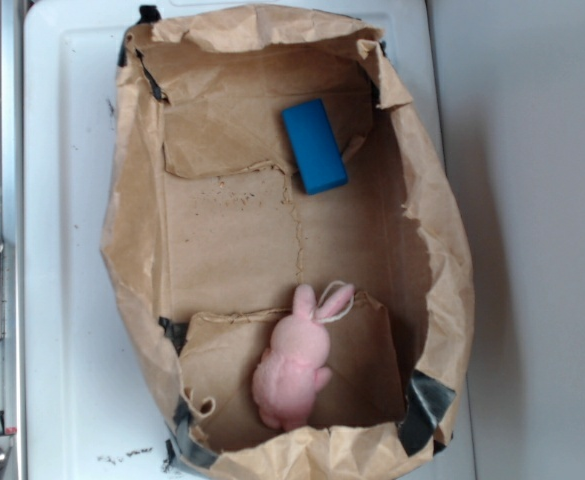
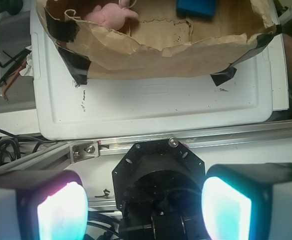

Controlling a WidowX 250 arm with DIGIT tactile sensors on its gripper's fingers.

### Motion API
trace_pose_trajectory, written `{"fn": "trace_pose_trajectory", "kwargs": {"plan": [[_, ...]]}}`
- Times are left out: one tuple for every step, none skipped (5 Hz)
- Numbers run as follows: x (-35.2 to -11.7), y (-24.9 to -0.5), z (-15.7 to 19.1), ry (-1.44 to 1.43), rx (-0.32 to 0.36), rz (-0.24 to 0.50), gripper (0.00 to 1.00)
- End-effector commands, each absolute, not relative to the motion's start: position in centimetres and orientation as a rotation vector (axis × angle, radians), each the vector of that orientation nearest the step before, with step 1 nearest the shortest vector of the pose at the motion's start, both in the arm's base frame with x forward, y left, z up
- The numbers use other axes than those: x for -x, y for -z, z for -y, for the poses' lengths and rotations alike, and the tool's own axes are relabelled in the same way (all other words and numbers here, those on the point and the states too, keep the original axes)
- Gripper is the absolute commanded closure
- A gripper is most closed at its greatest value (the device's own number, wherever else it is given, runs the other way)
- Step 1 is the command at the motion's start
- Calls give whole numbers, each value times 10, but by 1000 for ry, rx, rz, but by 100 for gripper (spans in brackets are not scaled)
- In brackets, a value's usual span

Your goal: Grab the blue block.

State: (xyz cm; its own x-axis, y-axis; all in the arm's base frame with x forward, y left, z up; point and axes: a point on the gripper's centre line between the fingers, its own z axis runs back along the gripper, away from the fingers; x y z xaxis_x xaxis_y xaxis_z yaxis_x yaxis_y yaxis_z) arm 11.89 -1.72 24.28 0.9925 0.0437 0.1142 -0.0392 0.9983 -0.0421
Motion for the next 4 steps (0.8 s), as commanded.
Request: {"fn": "trace_pose_trajectory", "kwargs": {"plan": [[-119,-243,17,-42,40,115,0],[-158,-239,3,-147,26,129,0],[-184,-231,-8,-222,14,158,0],[-207,-217,-19,-321,4,205,0]]}}
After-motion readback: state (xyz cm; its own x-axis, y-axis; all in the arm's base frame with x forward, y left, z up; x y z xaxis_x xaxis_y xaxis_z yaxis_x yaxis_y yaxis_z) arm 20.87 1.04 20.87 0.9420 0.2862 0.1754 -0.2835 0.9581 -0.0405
